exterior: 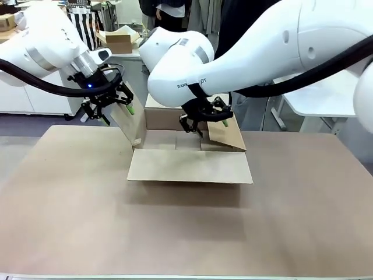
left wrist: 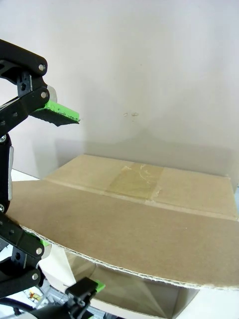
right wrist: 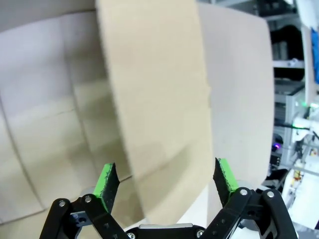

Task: Pack the gift set into the box.
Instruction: Place both hands on the side flaps of the Package Box and spread them outward.

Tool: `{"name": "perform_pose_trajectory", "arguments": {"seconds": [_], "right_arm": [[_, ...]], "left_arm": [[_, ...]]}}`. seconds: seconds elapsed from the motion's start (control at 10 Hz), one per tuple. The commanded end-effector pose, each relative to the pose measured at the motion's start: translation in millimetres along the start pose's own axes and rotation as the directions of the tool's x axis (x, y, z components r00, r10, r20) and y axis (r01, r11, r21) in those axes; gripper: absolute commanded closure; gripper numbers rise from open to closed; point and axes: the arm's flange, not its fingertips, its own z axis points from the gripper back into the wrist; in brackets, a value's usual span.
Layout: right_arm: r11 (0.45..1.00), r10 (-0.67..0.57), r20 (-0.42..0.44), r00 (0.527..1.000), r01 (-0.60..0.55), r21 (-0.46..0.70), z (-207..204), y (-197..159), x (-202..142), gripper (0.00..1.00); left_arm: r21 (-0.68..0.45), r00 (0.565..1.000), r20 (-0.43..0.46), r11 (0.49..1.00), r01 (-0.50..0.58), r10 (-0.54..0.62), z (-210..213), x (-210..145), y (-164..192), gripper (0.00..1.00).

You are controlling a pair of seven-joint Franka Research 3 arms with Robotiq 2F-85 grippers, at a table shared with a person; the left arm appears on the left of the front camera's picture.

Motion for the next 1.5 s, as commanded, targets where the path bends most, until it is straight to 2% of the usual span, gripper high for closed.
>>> {"name": "perform_pose_trajectory", "arguments": {"seconds": [0.0,0.2,0.5,0.7,0.9,1.1,1.3,1.4], "right_arm": [[0.994,-0.085,0.027,0.996,0.087,-0.060,-6,-20,2,0.00],[0.992,-0.122,-0.005,0.993,0.121,-0.046,-19,-54,7,0.00],[0.980,-0.132,-0.090,0.987,0.144,0.138,-27,-119,9,0.00],[0.937,-0.074,-0.173,0.982,0.128,0.326,-58,-154,14,0.00],[0.865,-0.035,-0.222,0.974,0.141,0.482,-92,-182,14,0.00],[0.723,-0.015,-0.243,0.970,0.178,0.668,-126,-219,8,0.00],[0.594,-0.006,-0.251,0.968,0.205,0.778,-160,-249,0,0.00],[0.537,0.011,-0.253,0.968,0.207,0.818,-179,-251,-4,0.00]], "left_arm": [[0.021,1.000,0.006,1.000,-0.009,0.009,2,1,-2,0.00],[0.021,1.000,0.006,1.000,-0.009,0.009,2,1,-2,0.00],[0.021,1.000,0.006,1.000,-0.009,0.009,2,1,-2,0.00],[0.021,1.000,0.006,1.000,-0.009,0.009,2,1,-2,0.00],[0.021,1.000,0.006,1.000,-0.009,0.009,2,1,-2,0.00],[0.021,1.000,0.006,1.000,-0.009,0.009,2,1,-2,0.00],[0.021,1.000,0.006,1.000,-0.009,0.009,2,1,-2,0.00],[0.021,1.000,0.006,1.000,-0.009,0.009,2,1,-2,0.00]]}}
